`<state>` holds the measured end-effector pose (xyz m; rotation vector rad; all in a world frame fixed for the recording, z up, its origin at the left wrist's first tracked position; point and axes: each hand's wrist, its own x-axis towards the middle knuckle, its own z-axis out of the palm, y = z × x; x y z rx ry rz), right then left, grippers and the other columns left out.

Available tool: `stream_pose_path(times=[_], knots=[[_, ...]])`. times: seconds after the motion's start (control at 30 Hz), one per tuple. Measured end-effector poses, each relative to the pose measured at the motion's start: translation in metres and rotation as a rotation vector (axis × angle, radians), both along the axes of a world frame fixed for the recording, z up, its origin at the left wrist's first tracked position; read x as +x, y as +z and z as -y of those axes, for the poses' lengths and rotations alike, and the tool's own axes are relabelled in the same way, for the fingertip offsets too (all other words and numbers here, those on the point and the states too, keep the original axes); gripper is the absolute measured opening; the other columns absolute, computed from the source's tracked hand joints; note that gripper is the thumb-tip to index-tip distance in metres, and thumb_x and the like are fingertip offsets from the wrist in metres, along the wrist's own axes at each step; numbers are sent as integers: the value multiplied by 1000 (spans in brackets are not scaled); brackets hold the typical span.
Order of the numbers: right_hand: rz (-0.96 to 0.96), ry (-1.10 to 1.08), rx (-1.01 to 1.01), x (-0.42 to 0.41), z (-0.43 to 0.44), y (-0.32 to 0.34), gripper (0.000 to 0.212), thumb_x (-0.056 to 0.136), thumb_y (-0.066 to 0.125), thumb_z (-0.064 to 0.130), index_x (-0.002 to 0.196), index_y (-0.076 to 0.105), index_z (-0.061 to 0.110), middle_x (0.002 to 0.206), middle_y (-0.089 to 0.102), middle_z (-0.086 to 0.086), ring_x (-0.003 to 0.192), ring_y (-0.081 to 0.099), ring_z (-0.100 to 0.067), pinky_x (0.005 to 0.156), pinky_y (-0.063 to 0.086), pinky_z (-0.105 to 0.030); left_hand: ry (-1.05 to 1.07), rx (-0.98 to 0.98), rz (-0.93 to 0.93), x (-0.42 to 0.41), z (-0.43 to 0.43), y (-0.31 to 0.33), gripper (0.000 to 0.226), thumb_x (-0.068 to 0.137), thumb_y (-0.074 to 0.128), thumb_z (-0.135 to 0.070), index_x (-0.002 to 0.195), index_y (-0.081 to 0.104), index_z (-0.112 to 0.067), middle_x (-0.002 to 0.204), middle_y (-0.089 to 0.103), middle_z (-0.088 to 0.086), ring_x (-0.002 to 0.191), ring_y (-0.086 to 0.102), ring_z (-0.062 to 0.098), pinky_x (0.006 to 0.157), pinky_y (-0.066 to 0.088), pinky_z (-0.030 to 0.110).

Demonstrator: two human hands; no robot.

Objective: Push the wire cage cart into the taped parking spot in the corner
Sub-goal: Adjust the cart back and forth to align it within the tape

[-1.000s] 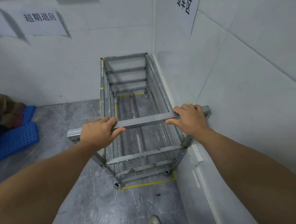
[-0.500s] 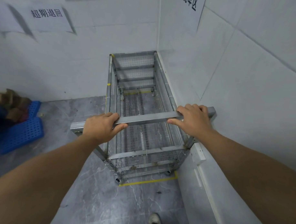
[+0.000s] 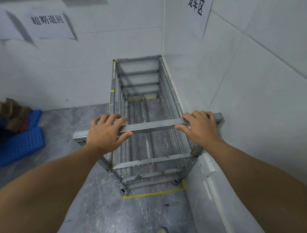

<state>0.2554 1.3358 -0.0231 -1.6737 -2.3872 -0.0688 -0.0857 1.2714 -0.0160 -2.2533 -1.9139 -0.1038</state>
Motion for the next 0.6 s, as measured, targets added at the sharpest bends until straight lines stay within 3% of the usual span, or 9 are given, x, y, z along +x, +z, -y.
stream_pose_path(times=[0.27,0.37,0.47,0.6], knots=[[33,-7,1,-3,-1,0,65,85,21,80,105,58,31,100,60,4,99,52,-23,97,30,-48,30,-47,-3,1,0,5,70,88,18,-78,134,48,-34,132,55,-5,121,49,23,103,34,48],[58,4,-25,-5,1,2,70,84,16,81,113,57,33,108,60,3,105,50,-24,102,26,-52,48,-90,15,3,0,7,74,86,13,-80,137,44,-36,138,50,-5,129,42,23,111,26,54],[71,50,-92,-20,3,7,62,86,23,80,125,49,40,116,55,6,113,46,-22,104,20,-59,80,-126,22,4,2,9,74,86,15,-79,144,35,-36,146,42,-4,137,32,23,115,15,59],[83,100,-119,-46,6,9,57,90,25,75,134,41,43,123,53,8,118,43,-20,104,20,-57,128,-83,75,11,10,6,73,88,19,-77,143,38,-32,139,49,-4,131,40,22,114,20,54]])
